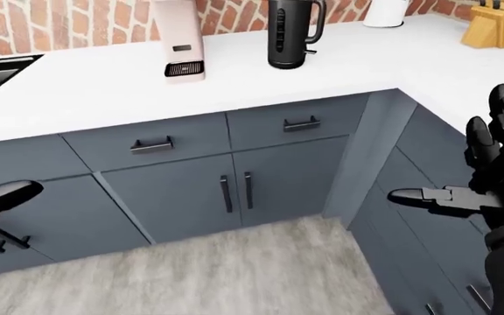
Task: Close the lid of the electric kettle.
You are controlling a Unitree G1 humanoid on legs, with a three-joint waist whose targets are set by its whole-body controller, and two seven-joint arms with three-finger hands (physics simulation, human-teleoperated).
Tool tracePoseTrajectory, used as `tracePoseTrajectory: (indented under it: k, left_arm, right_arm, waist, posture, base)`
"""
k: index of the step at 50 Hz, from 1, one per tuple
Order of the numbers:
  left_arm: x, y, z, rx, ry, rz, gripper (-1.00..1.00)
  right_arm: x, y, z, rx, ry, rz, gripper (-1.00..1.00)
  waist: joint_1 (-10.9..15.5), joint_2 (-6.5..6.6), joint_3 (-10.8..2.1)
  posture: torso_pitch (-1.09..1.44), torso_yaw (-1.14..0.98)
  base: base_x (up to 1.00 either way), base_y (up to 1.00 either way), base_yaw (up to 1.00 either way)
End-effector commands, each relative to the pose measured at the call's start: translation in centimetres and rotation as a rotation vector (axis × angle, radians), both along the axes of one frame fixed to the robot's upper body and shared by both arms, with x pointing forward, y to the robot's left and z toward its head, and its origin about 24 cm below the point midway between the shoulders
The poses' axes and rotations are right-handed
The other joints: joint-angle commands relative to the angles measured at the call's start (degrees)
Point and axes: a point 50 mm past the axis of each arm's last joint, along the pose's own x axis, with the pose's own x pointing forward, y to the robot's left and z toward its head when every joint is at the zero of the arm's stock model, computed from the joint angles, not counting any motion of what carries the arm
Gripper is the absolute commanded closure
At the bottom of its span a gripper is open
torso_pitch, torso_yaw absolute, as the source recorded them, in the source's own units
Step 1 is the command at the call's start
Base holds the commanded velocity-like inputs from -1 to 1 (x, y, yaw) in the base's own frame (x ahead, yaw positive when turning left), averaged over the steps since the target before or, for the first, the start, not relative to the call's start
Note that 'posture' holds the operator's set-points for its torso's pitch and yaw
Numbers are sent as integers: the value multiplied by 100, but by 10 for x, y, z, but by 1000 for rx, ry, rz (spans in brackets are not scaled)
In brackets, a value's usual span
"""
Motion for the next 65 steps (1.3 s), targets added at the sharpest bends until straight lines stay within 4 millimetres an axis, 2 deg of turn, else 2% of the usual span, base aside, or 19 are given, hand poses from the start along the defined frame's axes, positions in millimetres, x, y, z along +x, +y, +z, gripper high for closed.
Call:
tracePoseTrajectory:
  k: [1, 4, 13, 16, 18, 19, 22, 27, 29, 31, 34, 39, 44, 47, 54, 56, 58, 61, 65]
  left_arm:
    - [-4, 0, 10, 37, -44, 14, -100]
    - [-4, 0, 10, 37, -43, 13, -100]
    - [-5, -1, 11, 38, -44, 15, -100]
    - [-5, 0, 10, 37, -43, 15, -100]
    - [-5, 1, 10, 36, -45, 17, -100]
    - [-4, 0, 10, 36, -45, 16, -100]
    - [-4, 1, 10, 36, -45, 17, -100]
    - [-3, 1, 10, 37, -46, 17, -100]
    - [-3, 1, 9, 37, -45, 18, -100]
    - [-4, 1, 10, 36, -46, 18, -100]
    - [-5, 0, 11, 36, -46, 18, -100]
    - [-4, 1, 10, 36, -42, 19, -100]
    - [-5, 0, 11, 36, -44, 18, -100]
    - [-4, 0, 11, 36, -42, 18, -100]
    - [-5, 1, 11, 36, -42, 19, -100]
    - [-4, 1, 10, 36, -44, 19, -100]
    - [-5, 1, 11, 36, -46, 20, -100]
    - [-5, 2, 11, 36, -46, 21, -100]
    - [-4, 3, 10, 35, -47, 21, -100]
  right_arm:
    - [-2, 4, 8, -26, -54, 15, -100]
    - [-2, 4, 8, -26, -53, 14, -100]
    - [-2, 3, 8, -15, -56, 14, -100]
    - [-2, 3, 8, -14, -56, 14, -100]
    - [-1, 3, 8, -14, -54, 15, -100]
    - [-1, 3, 8, -15, -54, 14, -100]
    - [-1, 3, 8, -14, -52, 13, -100]
    - [-1, 3, 8, -14, -52, 13, -100]
    - [-2, 3, 8, -13, -51, 15, -100]
    - [-2, 4, 9, -15, -50, 13, -100]
    - [-2, 3, 8, -14, -50, 13, -100]
    - [-1, 3, 7, -16, -48, 14, -100]
    - [0, 3, 6, -17, -47, 14, -100]
    - [0, 3, 5, -17, -47, 14, -100]
    - [0, 3, 6, -15, -51, 14, -100]
    - [0, 3, 6, -17, -50, 13, -100]
    - [-1, 3, 6, -16, -52, 13, -100]
    - [0, 3, 6, -17, -52, 13, -100]
    - [0, 3, 6, -16, -52, 11, -100]
  waist:
    - [8, 163, -133]
    - [49, 104, -33]
    - [102, -216, -77]
    - [142, -432, -73]
    - [152, -723, -127]
    - [111, -555, -46]
    - [87, -561, -4]
    - [49, -331, 39]
    - [8, -164, 43]
    - [-9, 172, -59]
    - [49, 121, 57]
    - [159, -116, -10]
    - [240, -601, -116]
    - [172, -613, 32]
    - [-15, -358, 28]
    - [-50, -193, -21]
    - [-36, 143, -149]
    - [43, 114, 43]
    - [94, -12, 7]
  posture:
    - [0, 0]
    - [0, 0]
    - [0, 0]
    - [0, 0]
    - [0, 0]
    - [0, 0]
    - [0, 0]
    - [0, 0]
    - [0, 0]
    - [0, 0]
    - [0, 0]
    - [0, 0]
    - [0, 0]
    - [0, 0]
    - [0, 0]
    - [0, 0]
    - [0, 0]
    - [0, 0]
    - [0, 0]
  base:
    - [10, 19, 0]
    - [10, 18, 0]
    - [11, 5, 0]
    - [15, 0, 0]
    - [23, 0, 0]
    - [27, 0, 0]
    - [32, 0, 0]
    - [36, 0, 0]
    - [40, 0, 0]
    - [41, 0, 0]
    - [44, 2, 0]
    - [43, 2, 0]
    - [43, 2, 0]
    - [43, 2, 0]
    - [44, 3, 0]
    - [43, 2, 0]
    - [45, 2, 0]
    - [44, 3, 0]
    - [26, 1, 0]
